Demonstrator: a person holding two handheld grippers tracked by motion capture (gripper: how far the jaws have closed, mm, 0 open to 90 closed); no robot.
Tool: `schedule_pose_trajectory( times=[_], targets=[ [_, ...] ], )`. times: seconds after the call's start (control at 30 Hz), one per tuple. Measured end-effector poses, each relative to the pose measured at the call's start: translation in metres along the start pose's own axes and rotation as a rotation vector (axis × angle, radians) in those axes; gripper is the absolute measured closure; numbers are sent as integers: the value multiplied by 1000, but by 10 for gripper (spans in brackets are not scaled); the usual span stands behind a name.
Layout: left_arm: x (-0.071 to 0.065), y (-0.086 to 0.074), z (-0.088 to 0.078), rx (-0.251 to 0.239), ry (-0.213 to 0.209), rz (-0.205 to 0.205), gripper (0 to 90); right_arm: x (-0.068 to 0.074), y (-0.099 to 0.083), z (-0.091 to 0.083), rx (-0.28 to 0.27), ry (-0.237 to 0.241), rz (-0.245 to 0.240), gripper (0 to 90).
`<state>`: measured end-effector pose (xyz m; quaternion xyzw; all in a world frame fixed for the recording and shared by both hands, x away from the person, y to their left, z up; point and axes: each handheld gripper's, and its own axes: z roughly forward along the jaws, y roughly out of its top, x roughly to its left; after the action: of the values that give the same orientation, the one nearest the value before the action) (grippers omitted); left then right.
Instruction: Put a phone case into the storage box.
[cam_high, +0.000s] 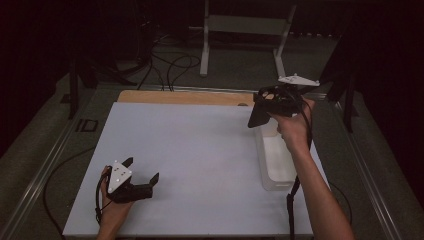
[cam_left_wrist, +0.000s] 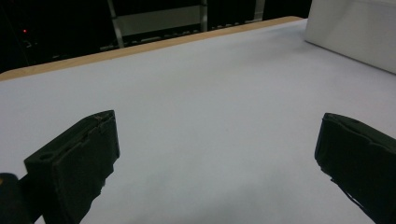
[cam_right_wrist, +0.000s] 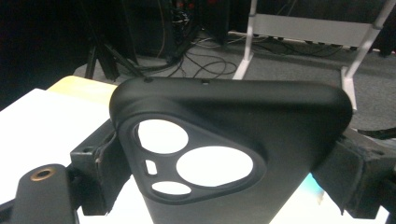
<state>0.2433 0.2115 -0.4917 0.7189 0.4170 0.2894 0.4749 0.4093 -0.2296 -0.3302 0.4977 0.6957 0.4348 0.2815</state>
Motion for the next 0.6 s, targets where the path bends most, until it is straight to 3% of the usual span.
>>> schedule_pose_trajectory(
  times=[0.6],
  targets=[
    [-1, 0, 0, 3, -2, 2, 1, -25, -3, 3, 17, -72, 31, 136]
  ],
)
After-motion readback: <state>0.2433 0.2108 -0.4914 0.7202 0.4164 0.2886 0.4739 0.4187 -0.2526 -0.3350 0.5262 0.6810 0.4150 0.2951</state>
